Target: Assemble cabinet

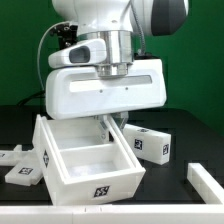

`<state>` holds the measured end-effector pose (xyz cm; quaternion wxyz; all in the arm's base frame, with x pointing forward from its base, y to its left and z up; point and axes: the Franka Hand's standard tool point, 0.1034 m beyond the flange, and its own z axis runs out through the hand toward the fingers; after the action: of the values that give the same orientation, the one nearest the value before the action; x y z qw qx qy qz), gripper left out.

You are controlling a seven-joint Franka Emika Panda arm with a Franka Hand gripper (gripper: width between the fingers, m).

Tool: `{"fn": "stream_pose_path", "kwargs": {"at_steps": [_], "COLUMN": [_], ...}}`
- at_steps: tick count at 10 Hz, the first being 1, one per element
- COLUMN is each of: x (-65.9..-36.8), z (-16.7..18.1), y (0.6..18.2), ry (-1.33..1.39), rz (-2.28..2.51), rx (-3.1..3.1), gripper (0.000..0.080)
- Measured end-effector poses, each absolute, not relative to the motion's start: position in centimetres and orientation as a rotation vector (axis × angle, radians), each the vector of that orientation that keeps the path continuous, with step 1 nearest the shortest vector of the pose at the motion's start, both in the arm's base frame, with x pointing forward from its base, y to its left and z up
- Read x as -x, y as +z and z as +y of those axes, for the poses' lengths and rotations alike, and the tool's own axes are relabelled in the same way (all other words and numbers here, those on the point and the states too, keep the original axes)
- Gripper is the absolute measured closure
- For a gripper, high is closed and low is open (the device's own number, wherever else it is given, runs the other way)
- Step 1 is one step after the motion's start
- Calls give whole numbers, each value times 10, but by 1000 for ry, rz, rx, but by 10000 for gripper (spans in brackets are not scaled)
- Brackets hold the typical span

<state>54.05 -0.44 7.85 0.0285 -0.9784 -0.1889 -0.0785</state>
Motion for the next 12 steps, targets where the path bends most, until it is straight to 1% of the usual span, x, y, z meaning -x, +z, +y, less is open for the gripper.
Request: {"fn": "stream_pose_path", "kwargs": {"at_steps": [3,4,5,6,8,9,10,12], "x": [-538,-534,-535,-543,-564,-567,-568,-568], "z": [-1,14,32,49,73,87,97,97], "y": [73,63,50,41,36,26,25,25], "ry": [-232,-241,-241,-243,-260,-224,-179,-172], "rz": [-523,-278,-185,-108,-10,63,115,135], "rx": [3026,3048,3047,3036,3012,2999,2991,2990], "gripper": [765,765,765,765,765,765,761,761]}}
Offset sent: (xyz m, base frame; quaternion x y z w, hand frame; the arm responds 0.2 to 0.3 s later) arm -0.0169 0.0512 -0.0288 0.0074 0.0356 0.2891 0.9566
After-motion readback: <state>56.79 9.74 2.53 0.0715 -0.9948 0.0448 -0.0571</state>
